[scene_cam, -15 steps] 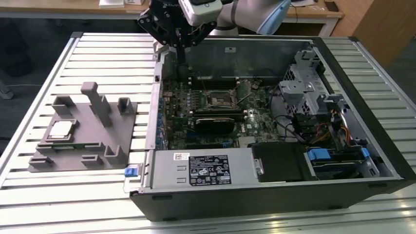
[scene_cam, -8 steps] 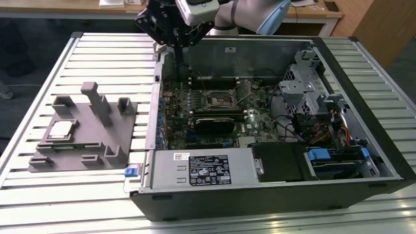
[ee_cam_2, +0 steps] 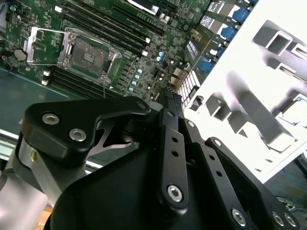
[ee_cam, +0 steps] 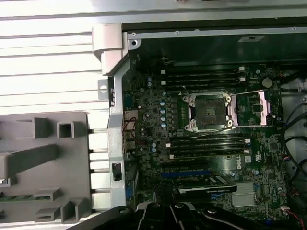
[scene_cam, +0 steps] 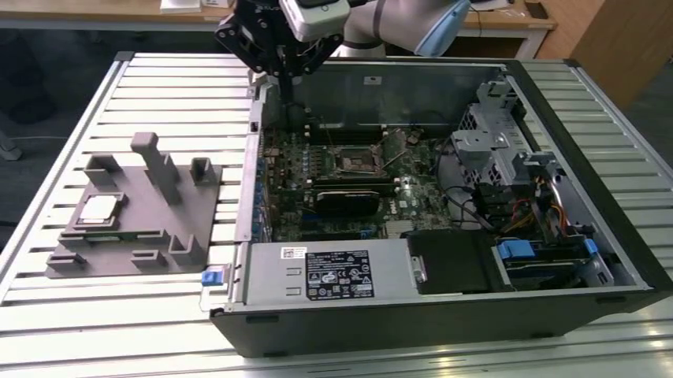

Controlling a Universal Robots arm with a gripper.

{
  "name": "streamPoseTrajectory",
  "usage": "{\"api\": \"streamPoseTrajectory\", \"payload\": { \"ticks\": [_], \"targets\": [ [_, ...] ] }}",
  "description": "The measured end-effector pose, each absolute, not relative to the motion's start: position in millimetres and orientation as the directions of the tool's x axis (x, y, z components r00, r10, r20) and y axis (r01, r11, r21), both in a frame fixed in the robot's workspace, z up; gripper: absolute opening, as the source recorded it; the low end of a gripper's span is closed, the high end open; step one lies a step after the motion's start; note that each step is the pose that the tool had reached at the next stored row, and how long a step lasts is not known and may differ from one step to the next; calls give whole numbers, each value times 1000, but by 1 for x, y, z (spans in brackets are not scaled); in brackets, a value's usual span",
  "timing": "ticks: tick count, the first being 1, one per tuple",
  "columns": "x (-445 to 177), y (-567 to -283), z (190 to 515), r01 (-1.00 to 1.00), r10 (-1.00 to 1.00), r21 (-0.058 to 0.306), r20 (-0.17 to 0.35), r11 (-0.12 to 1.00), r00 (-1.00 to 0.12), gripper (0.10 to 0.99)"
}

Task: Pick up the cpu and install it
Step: 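Reach for the cpu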

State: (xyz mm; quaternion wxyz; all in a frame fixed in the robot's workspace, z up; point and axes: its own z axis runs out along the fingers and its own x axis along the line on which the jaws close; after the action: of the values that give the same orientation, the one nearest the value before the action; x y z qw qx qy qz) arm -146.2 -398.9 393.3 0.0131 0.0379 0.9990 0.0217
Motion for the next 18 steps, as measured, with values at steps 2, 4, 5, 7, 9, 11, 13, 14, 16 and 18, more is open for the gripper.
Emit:
{"api": "streamPoseTrajectory", "payload": {
  "ticks": [2, 4, 5, 7, 9, 11, 13, 14, 16, 18],
  "targets": [
    [-147, -399, 393, 75, 76, 44, -24, 996, -997, 106],
    [-148, -399, 393, 75, 76, 44, -24, 996, -997, 106],
    [-149, -399, 393, 75, 76, 44, -25, 996, -997, 106],
    [-150, -399, 393, 75, 76, 44, -24, 996, -997, 106],
    [-158, -399, 393, 75, 76, 44, -24, 996, -997, 106],
    [-162, -399, 393, 75, 76, 44, -24, 996, -997, 106],
    [-165, -399, 393, 75, 76, 44, -24, 996, -997, 106],
    [-166, -399, 393, 75, 76, 44, -24, 996, -997, 106],
    [-169, -399, 392, 75, 76, 44, -24, 996, -997, 106],
    [-172, -399, 392, 75, 76, 44, -24, 996, -997, 106]
  ]
}}
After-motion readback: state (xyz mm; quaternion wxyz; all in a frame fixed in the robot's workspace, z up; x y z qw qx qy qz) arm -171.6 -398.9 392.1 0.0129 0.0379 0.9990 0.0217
